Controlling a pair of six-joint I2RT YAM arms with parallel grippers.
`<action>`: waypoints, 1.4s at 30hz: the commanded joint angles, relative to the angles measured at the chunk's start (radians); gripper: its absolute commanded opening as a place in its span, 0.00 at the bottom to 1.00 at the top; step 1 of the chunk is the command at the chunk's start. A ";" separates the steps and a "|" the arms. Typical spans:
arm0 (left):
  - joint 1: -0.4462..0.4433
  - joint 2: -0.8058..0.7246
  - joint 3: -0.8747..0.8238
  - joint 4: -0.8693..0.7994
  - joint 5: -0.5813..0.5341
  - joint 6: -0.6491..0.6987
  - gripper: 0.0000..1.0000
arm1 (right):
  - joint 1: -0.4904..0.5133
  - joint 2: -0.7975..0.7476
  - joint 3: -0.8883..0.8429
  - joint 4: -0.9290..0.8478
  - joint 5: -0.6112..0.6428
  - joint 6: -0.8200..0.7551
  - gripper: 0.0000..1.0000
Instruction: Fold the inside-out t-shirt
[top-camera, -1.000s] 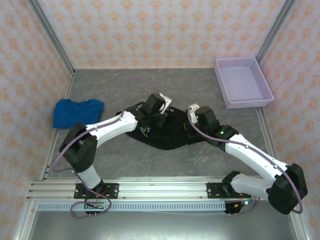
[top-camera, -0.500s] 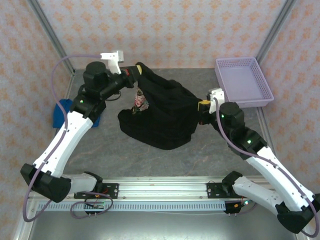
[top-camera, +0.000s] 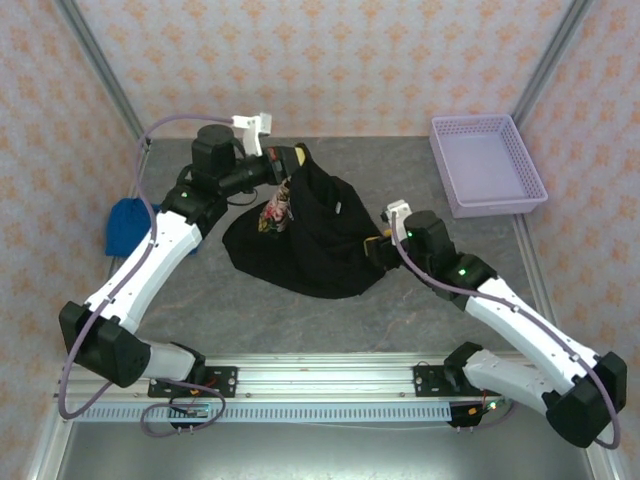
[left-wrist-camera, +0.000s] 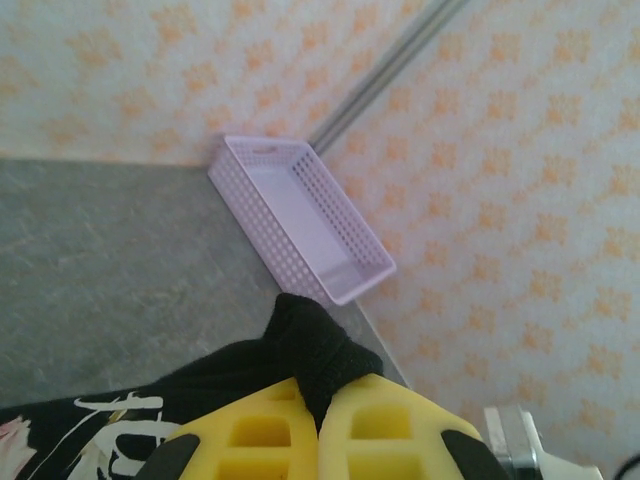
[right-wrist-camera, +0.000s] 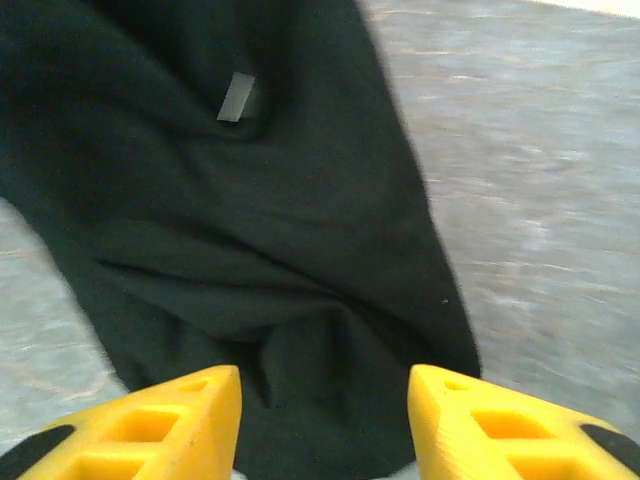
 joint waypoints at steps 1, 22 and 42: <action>-0.014 -0.049 -0.034 0.078 0.073 0.058 0.00 | -0.002 0.064 0.025 0.129 -0.115 0.033 0.53; -0.043 -0.044 -0.015 -0.108 -0.130 0.143 0.00 | -0.017 0.370 0.423 0.170 0.096 0.007 0.00; -0.441 -0.023 -0.289 -0.107 -0.608 0.207 0.70 | -0.106 0.437 0.683 -0.100 -0.035 0.175 0.00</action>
